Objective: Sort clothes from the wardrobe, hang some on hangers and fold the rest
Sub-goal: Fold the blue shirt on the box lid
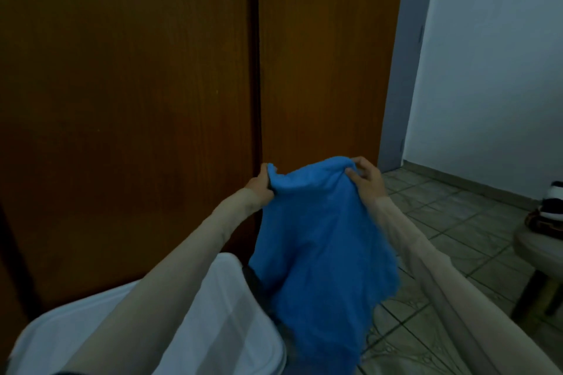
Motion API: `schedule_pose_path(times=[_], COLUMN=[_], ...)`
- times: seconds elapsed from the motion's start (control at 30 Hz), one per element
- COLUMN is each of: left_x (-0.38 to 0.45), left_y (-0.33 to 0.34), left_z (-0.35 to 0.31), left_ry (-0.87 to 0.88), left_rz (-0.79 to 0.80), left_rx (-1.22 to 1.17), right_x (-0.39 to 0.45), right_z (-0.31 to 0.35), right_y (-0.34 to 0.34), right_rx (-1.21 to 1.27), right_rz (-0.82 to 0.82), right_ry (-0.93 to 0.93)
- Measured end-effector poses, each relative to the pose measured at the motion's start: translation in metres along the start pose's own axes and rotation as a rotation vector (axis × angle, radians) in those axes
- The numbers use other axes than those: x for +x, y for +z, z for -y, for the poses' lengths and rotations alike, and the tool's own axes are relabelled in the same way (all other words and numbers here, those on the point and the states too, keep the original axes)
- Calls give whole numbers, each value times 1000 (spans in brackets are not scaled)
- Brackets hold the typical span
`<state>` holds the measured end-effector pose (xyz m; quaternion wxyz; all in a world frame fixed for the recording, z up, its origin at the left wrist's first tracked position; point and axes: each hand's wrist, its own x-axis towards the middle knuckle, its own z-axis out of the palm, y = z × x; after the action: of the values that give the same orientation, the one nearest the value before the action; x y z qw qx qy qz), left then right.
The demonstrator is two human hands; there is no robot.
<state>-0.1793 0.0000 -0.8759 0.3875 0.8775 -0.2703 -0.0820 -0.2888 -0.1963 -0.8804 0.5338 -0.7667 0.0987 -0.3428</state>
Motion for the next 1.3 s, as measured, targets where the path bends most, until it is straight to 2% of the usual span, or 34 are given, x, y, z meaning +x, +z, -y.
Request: schedule_pose_path(times=[0.13,0.2,0.27,0.3,0.33,0.4,0.5,0.6,0.73,0.83,0.93,1.07,1.17,1.3], left_x=[3,2,-6,-10,-13,-23,-32,-30,-27,-31,-27,-21,-21,-14], left_y=[2,9,18,23,29,42,62,75,81,97,115,127,127,106], left_z=[-1,-4,-12,-16,-20,-29,-41,-41,-31,-25,-16,-14,-24,-45], left_ry=[-94,-131,-96,-58,-13,59,83,93,117,136,119,150,51,-192], left_rz=[-9,-106,-216,-198,-125,121,396,497,638,536,379,252,182,127], left_rx=[-165,-204,-220,-235,-248,-233,-156,-120,91,300,75,26,-321,-813], right_x=[7,10,12,13,14,16,19,22,18,10,7,1,-2,-1], right_z=[13,17,20,22,25,29,40,48,53,55,56,60,61,52], right_y=[-7,-5,-1,0,1,-3,-15,-33,-56,-61,-58,-59,-65,-84], right_rx=[-46,-37,17,40,61,109,167,157,-113,-367,-519,-709,-871,-1164], right_rz=[-45,-54,-98,-130,-158,-177,-194,-259,-272,-355,-453,-470,-487,-524], right_ry=[35,119,205,222,225,225,211,169,-6,-235,-332,-426,-469,-403])
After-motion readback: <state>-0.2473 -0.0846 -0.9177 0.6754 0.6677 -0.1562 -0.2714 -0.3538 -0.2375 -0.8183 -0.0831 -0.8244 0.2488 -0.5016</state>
